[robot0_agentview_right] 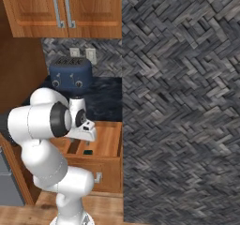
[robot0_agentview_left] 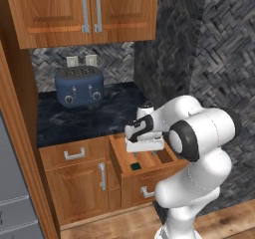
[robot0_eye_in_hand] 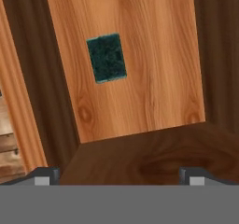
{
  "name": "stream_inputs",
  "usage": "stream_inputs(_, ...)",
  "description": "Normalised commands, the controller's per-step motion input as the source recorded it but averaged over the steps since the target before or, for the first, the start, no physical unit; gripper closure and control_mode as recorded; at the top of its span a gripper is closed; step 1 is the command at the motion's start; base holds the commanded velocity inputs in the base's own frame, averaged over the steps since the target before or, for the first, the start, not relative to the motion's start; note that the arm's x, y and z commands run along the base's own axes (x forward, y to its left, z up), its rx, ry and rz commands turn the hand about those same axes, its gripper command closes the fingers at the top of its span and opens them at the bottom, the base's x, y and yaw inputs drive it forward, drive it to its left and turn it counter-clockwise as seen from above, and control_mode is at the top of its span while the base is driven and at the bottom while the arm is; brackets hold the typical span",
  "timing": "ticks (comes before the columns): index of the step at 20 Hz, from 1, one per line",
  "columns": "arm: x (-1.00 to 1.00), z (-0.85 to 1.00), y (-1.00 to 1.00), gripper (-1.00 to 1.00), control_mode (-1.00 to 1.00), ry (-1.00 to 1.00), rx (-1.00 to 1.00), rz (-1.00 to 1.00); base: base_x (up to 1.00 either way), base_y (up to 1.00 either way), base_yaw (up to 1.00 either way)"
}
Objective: Restock the sink supplies by placing the sponge and soap dispenser on the counter and next to the sink. Make sure the soap dispenser is upright.
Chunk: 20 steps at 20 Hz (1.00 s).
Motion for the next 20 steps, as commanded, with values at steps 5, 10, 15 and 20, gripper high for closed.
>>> stream_inputs(5,0.16,-0.05,-0.04,-1.00,-1.00,0.00,0.00,0.00,0.00,0.00,0.00)
stream_inputs(10,0.42,-0.08,-0.02,-1.00,-1.00,0.00,0.00,0.03,0.00,0.00,0.00)
stream_inputs(15,0.53,-0.25,-0.02,-1.00,-1.00,0.00,0.00,0.10,0.00,0.00,0.00)
stream_inputs(20,0.49,-0.28,0.00,-1.00,-1.00,0.00,0.00,0.10,0.00,0.00,0.00)
